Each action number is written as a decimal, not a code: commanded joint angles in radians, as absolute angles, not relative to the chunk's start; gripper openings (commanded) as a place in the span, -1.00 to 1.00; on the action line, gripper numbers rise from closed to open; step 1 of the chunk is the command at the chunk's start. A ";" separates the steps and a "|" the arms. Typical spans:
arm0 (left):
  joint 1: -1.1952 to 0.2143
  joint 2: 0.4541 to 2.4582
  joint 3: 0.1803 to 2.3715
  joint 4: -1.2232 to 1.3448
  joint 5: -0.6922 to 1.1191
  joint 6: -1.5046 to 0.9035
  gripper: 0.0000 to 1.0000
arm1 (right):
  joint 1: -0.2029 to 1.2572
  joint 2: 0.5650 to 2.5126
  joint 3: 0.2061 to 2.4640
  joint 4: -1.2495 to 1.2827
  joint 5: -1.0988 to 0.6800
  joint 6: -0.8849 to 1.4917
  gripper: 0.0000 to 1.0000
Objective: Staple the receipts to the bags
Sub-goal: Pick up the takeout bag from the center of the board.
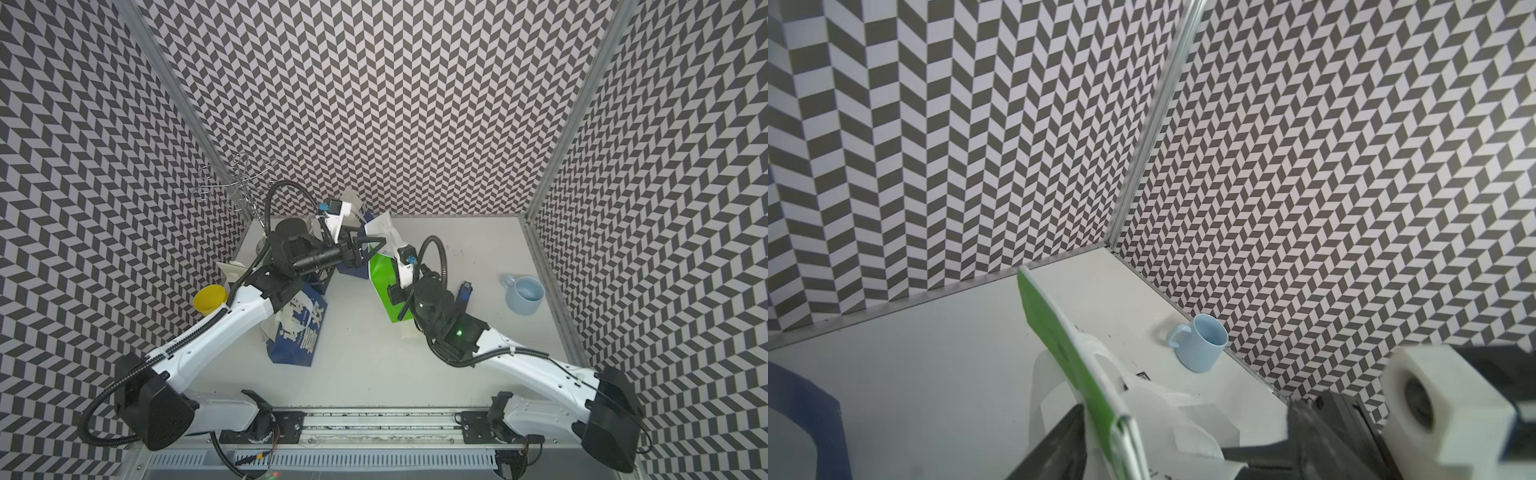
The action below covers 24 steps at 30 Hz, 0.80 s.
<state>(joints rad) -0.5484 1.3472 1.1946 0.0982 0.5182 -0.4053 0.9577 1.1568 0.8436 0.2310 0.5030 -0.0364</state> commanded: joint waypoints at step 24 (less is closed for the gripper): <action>-0.546 1.173 1.093 -0.066 0.211 -0.128 -1.00 | 0.640 0.929 0.646 0.029 0.316 0.408 0.32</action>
